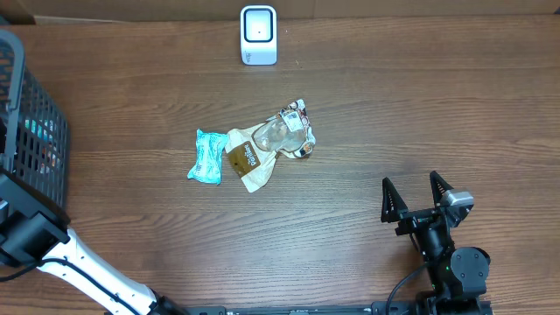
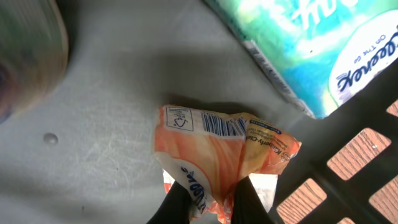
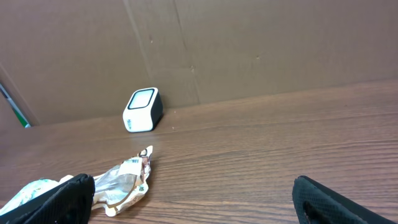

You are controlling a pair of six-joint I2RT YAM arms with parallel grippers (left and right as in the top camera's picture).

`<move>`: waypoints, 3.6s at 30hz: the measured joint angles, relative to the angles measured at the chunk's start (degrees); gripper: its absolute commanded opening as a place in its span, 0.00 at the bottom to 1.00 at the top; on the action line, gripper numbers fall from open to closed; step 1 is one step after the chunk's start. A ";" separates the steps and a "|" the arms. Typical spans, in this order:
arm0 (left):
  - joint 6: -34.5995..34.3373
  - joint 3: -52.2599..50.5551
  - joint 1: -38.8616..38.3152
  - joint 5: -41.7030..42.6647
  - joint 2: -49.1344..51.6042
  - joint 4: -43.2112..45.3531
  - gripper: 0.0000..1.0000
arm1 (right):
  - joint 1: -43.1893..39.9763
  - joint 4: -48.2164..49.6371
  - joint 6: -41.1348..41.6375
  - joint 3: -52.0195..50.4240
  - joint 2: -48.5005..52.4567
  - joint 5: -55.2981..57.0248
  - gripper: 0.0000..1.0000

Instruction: Scan the item barcode

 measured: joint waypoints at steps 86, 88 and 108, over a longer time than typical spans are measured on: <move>-16.70 7.43 -0.87 -0.90 -28.52 -3.67 0.95 | 0.00 0.00 0.00 0.00 0.00 0.00 1.00; -16.65 2.80 -0.20 -0.87 -26.64 0.00 0.94 | 0.00 -0.02 0.00 0.00 0.00 0.00 1.00; -13.35 -4.66 -3.19 -1.09 -2.82 23.52 0.91 | 0.00 0.00 -0.02 0.00 0.00 0.00 1.00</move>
